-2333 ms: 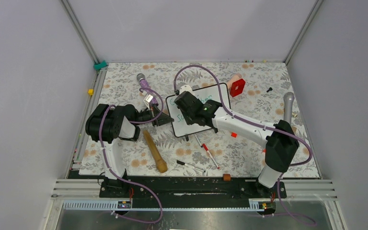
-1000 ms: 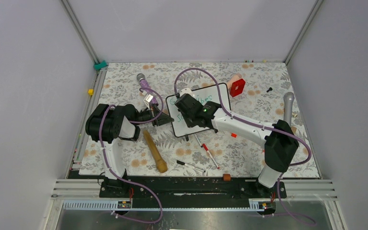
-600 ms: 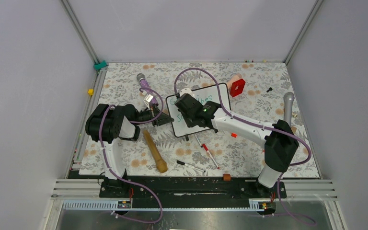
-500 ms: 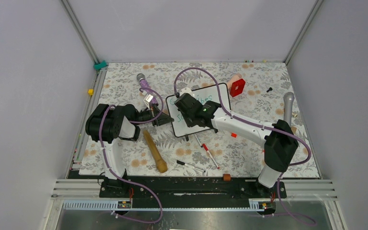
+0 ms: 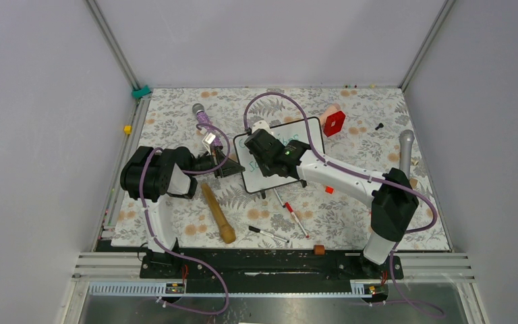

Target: Write a sentence on the whiteboard

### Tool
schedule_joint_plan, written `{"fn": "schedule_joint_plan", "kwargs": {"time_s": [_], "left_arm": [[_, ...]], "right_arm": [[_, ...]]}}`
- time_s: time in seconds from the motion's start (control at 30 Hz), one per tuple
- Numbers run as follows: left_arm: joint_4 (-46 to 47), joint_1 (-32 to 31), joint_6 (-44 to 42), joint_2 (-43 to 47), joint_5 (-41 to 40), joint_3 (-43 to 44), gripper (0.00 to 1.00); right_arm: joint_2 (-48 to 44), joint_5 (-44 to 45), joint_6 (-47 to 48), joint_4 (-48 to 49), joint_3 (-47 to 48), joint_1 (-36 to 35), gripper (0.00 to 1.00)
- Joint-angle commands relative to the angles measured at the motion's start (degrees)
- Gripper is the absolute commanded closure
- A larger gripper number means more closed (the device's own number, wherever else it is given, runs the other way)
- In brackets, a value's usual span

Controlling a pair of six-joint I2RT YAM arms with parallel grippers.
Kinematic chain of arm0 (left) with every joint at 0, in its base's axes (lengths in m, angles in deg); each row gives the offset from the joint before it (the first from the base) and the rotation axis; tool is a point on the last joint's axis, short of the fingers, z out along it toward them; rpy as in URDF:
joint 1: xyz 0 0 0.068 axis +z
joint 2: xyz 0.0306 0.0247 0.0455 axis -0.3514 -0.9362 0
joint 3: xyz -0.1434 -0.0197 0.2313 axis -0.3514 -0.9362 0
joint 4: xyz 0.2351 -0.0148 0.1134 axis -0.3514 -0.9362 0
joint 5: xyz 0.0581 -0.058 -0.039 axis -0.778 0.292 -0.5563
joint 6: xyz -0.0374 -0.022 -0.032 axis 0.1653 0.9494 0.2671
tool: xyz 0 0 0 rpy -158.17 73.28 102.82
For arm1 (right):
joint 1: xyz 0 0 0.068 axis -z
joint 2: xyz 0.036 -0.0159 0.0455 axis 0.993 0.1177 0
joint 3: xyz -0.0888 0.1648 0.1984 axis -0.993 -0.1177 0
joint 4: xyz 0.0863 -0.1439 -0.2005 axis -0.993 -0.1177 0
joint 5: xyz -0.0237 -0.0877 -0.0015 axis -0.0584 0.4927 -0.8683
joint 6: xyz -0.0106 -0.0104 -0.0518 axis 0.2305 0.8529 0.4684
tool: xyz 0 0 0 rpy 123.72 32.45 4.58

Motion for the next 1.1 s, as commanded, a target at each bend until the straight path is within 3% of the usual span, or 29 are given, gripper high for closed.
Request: {"fn": "schedule_joint_plan", "kwargs": {"time_s": [0.0,0.73,1.07], "left_arm": [[0.71,-0.27,-2.55,-1.46,0.58,0.55,0.99],[0.69,-0.23,-2.57,-1.28,0.67,0.57,0.99],[0.7,-0.23,-2.63,-1.29,0.68,0.57,0.99]], "right_arm": [[0.31,2.91,0.73,0.18,2.18,1.12,1.0],[-4.61,3.03,0.78,0.22,0.57,1.7,1.0],[-12.16,0.37,0.94,10.09,-9.04,1.81,1.0]]}}
